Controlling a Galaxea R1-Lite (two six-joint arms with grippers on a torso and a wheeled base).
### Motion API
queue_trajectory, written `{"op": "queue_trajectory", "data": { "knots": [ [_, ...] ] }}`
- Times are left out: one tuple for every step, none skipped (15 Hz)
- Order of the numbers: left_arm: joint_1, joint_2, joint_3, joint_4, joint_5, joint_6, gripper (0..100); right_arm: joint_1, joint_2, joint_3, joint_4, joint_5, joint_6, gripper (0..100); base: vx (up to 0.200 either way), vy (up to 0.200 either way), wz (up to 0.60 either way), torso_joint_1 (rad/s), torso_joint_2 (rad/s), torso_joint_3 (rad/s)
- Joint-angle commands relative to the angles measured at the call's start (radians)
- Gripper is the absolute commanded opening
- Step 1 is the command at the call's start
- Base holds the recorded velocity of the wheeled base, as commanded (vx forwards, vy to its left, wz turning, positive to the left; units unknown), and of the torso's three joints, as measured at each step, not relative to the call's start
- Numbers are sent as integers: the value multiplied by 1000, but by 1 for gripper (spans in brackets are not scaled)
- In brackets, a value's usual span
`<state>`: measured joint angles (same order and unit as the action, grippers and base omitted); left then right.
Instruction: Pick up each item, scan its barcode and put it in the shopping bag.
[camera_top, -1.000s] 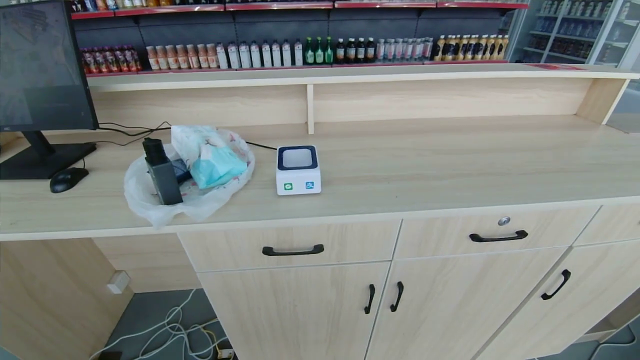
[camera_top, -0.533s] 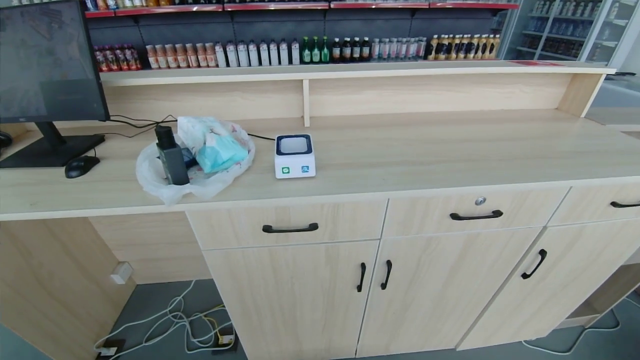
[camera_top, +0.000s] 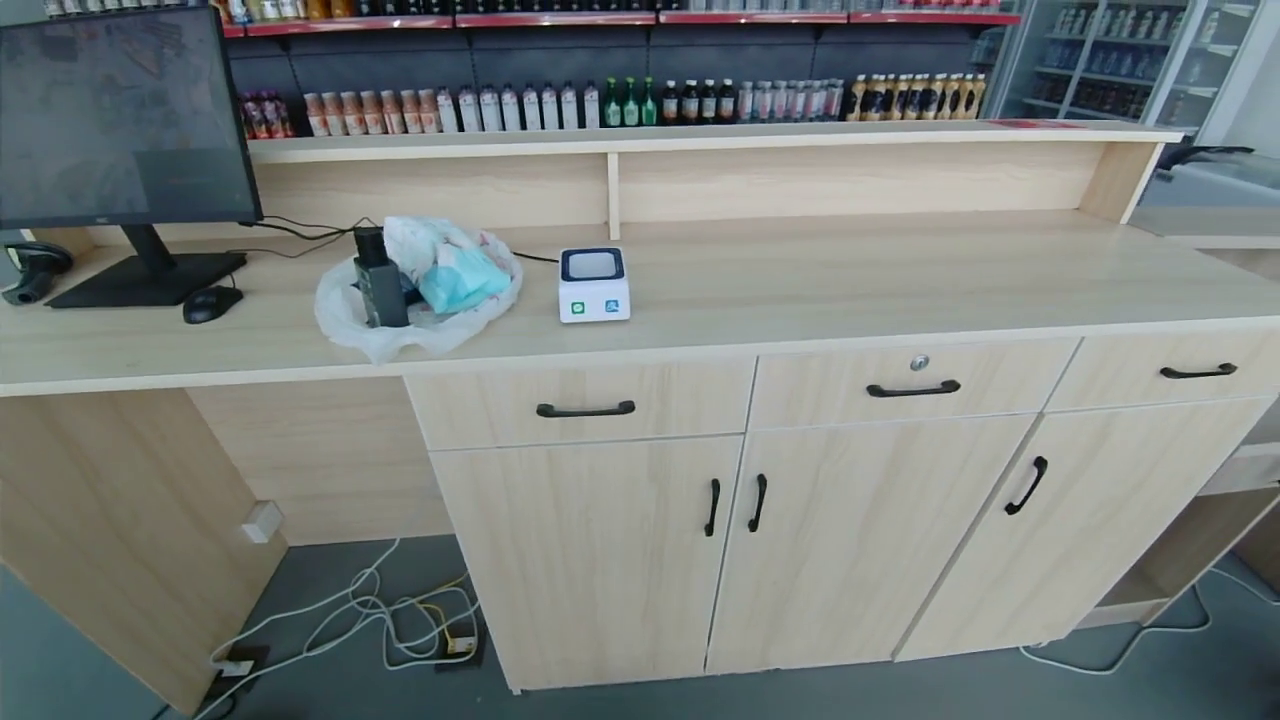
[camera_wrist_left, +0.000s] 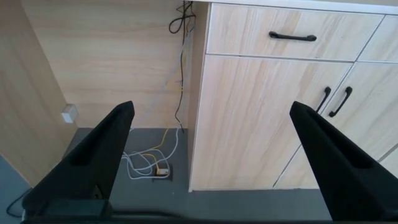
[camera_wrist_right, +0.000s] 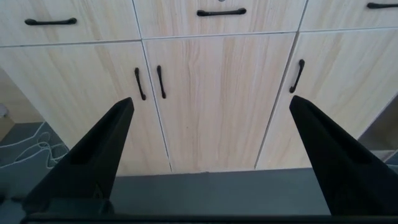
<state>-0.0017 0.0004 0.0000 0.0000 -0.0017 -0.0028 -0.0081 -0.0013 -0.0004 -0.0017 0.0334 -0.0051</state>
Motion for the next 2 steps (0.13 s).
{"op": "queue_trajectory", "data": {
  "knots": [
    [0,0,0,0,0,0,100,-1,1,0,0,0,-4,100,0,0,0,0,0,0],
    [0,0,0,0,0,0,100,0,1,0,0,0,1,100,0,0,0,0,0,0]
  ]
}}
